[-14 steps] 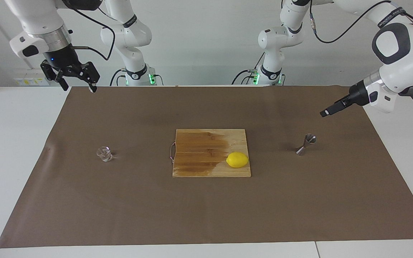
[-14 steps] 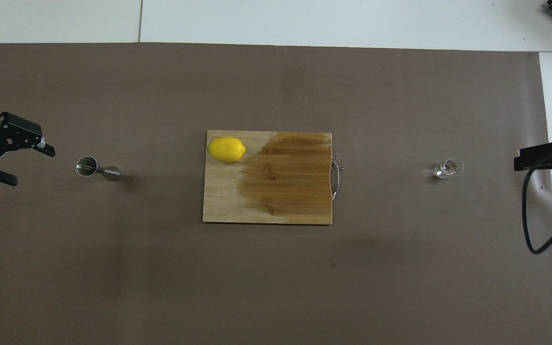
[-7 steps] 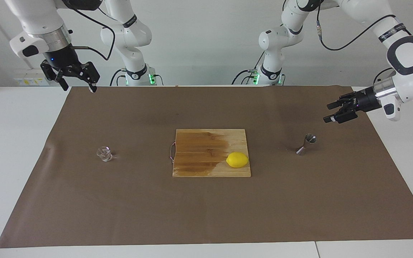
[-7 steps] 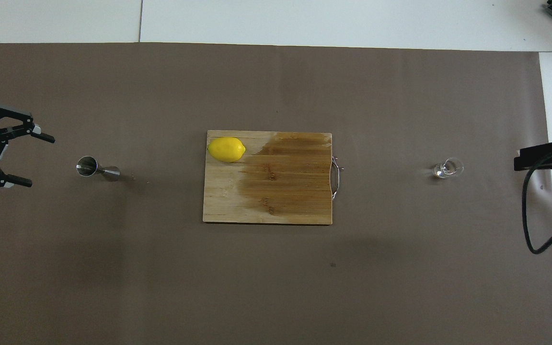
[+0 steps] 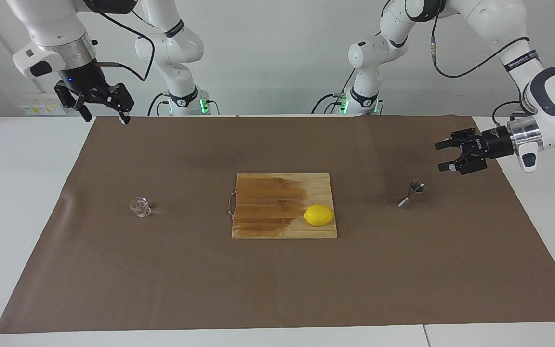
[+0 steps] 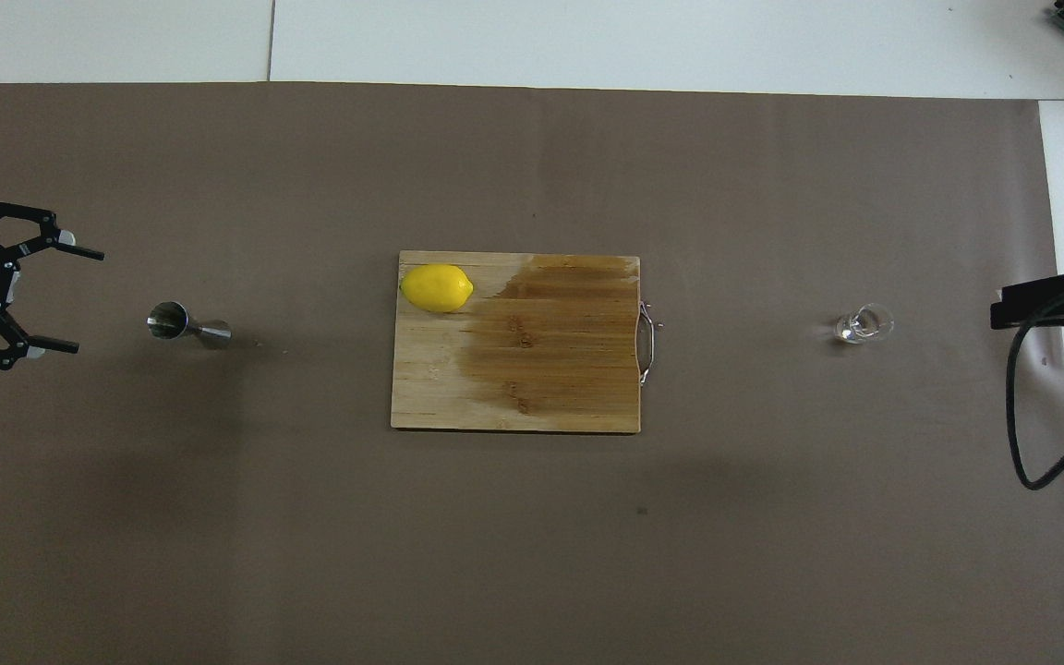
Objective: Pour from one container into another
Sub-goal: 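Open the left gripper beside the small metal cup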
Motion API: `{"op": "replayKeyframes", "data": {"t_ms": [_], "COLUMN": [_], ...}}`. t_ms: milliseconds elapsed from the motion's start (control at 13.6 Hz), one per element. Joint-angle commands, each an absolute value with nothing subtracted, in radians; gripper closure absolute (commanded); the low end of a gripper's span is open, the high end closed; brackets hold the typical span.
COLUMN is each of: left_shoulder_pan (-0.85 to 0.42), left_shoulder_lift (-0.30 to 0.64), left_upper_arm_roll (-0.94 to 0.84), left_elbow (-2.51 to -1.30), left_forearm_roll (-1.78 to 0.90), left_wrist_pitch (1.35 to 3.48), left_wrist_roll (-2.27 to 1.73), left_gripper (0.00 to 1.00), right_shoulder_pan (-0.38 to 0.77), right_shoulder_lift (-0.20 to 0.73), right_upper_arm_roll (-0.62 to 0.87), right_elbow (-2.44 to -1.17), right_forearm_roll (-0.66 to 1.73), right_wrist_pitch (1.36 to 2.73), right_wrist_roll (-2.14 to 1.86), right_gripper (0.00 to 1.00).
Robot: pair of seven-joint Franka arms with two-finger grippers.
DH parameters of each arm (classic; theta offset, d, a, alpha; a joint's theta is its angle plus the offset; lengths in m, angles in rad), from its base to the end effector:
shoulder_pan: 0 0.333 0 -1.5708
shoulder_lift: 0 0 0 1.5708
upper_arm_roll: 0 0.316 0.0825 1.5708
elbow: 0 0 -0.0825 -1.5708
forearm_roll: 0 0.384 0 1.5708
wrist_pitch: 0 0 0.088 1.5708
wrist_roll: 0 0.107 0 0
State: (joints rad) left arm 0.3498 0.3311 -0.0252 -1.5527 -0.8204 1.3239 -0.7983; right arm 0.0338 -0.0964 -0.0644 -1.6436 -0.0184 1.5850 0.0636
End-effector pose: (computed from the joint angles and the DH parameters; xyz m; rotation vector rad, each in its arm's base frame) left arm 0.5988 0.1069 0.4666 1.9283 1.2521 -0.8897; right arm 0.5253 -0.0198 0.6433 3.1260 -0.1472 0.0592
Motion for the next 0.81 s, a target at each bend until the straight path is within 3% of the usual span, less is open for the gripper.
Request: {"op": "replayKeyframes", "data": {"t_ms": [0, 737], "left_shoulder_pan": [0.374, 0.411], "left_shoulder_lift": [0.36, 0.476], "left_upper_arm_roll": [-0.032, -0.04], "left_elbow": [-1.565, -1.611], "left_forearm_roll": [-0.92, -1.12], "left_wrist_pitch": [1.298, 1.292], "left_wrist_roll": [-0.915, -0.979], "left_gripper": [0.0, 0.0], "right_shoulder_pan": [0.031, 0.031], "right_shoulder_lift": [-0.109, -0.109], "right_upper_arm_roll": [-0.06, -0.06], "right_elbow": [-1.651, -1.651], "right_forearm_roll": [-0.021, -0.021], "right_wrist_pitch": [1.582, 1.582], "right_wrist_roll": [0.069, 0.069], "right_gripper": [0.0, 0.0]}}
